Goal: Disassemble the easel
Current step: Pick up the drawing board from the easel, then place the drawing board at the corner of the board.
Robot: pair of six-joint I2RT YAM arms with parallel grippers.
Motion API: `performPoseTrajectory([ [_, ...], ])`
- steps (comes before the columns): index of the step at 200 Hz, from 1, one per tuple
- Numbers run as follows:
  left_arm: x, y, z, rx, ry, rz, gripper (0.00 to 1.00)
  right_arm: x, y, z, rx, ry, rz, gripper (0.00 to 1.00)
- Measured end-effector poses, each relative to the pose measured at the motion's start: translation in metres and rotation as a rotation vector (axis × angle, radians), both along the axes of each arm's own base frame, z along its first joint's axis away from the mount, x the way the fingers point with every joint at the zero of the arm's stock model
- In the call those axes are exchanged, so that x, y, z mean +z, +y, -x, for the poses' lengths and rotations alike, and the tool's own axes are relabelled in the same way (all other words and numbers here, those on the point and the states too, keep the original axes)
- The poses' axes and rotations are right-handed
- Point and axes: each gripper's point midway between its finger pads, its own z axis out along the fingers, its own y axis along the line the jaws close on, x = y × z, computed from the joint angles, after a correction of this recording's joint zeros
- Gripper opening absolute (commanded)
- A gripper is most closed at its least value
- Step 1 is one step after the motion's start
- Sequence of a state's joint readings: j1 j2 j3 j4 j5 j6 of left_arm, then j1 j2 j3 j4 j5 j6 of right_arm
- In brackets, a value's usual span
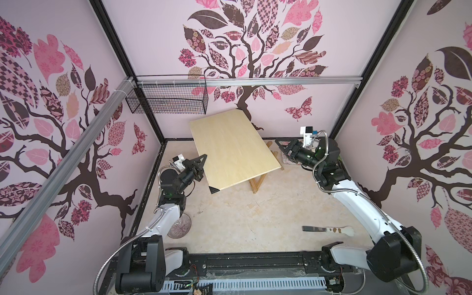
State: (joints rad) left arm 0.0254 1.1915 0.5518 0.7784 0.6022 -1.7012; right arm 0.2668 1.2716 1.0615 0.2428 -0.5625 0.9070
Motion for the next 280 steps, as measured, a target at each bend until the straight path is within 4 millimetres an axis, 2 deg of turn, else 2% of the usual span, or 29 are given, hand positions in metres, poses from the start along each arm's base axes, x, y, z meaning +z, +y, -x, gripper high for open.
performPoseTrajectory([
  [43,-0.012,0.044,0.011,0.174,0.040,0.014,0.00,-0.006,-0.003,0.000,-0.020,0.011,0.029,0.79],
  [77,-0.029,0.078,0.021,0.358,0.091,0.029,0.00,-0.009,-0.005,-0.001,-0.032,0.014,0.042,0.78],
  [144,-0.079,0.117,0.030,0.599,0.261,-0.080,0.00,-0.027,-0.011,-0.005,-0.068,0.027,0.124,0.78],
  [176,-0.097,0.125,0.028,0.697,0.304,-0.179,0.00,-0.038,-0.014,-0.005,-0.079,0.034,0.169,0.78],
  [235,-0.137,0.112,0.014,0.738,0.390,-0.403,0.00,-0.050,-0.019,-0.006,-0.096,0.024,0.253,0.78],
  [280,-0.132,0.112,-0.004,0.821,0.366,-0.437,0.00,-0.054,-0.020,-0.006,-0.095,0.017,0.285,0.79],
])
